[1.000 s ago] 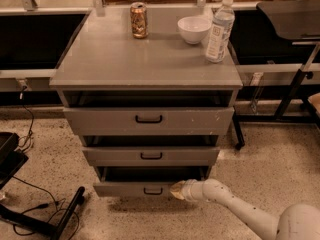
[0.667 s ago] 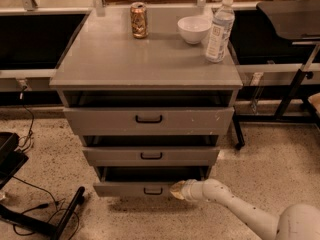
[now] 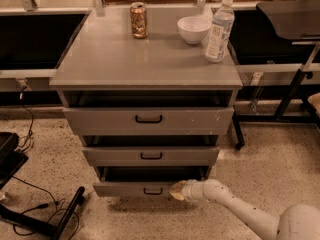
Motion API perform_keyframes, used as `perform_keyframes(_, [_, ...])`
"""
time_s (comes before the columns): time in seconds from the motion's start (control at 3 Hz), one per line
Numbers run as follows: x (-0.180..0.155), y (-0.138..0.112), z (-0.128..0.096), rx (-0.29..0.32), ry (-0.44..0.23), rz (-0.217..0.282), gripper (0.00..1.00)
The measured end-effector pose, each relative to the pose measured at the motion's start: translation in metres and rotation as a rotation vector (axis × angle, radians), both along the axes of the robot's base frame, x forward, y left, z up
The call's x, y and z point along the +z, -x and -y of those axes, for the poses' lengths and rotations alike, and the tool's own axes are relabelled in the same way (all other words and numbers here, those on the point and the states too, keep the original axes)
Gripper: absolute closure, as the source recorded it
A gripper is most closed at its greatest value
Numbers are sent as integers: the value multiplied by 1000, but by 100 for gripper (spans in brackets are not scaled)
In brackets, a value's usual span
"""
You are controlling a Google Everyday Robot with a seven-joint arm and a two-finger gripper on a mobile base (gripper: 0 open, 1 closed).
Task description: Close bottom drawer
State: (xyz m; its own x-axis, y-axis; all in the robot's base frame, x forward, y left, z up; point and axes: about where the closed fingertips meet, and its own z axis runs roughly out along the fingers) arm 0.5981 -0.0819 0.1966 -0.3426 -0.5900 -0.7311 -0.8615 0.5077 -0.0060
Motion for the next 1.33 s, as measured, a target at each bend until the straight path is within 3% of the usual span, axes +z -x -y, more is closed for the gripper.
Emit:
perform_keyframes(0.33, [0, 0, 0, 0, 0, 0, 5])
perform_keyframes(0.67, [0, 0, 0, 0, 0, 0, 0])
perform_keyframes(1.0, [0, 0, 0, 0, 0, 0, 0])
perform_keyframes(1.33, [1, 1, -1, 4, 1, 0, 25])
